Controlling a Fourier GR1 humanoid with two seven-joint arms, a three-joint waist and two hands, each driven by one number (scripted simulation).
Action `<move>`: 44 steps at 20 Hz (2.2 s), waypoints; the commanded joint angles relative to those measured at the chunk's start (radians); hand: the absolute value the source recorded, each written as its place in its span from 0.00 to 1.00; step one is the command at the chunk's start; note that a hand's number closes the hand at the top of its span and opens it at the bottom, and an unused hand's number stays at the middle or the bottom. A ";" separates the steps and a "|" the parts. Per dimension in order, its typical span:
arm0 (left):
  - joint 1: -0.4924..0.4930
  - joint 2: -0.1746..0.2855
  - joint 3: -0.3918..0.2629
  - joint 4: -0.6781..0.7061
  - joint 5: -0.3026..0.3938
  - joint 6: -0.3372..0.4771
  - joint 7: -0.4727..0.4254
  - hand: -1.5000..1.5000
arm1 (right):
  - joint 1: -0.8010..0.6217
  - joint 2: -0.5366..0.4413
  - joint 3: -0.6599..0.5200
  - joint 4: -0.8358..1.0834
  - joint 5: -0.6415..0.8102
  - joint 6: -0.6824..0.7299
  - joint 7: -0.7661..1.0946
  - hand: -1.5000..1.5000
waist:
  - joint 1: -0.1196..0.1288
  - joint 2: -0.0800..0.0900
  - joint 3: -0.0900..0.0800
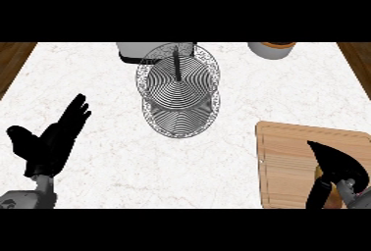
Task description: Pick the pear from the cutting board and place it in the tiered basket
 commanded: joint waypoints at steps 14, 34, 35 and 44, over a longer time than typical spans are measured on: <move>0.016 -0.016 0.062 -0.041 -0.018 -0.053 0.039 0.50 | 0.058 0.102 -0.060 0.123 0.119 0.214 -0.062 1.00 | 0.008 0.001 0.000; 0.045 -0.038 0.073 -0.069 -0.057 -0.042 0.037 0.50 | 0.049 0.009 -0.266 0.062 0.446 -0.443 -0.789 1.00 | -0.021 -0.009 0.002; 0.014 -0.030 0.093 0.002 -0.037 -0.068 0.019 0.50 | 0.026 0.001 -0.325 0.097 0.390 -0.464 -0.866 1.00 | -0.025 -0.001 0.002; 0.034 -0.031 0.092 -0.046 -0.035 -0.083 0.030 0.50 | 0.075 0.055 -0.478 -0.280 0.124 -0.442 -0.931 1.00 | -0.021 -0.006 -0.001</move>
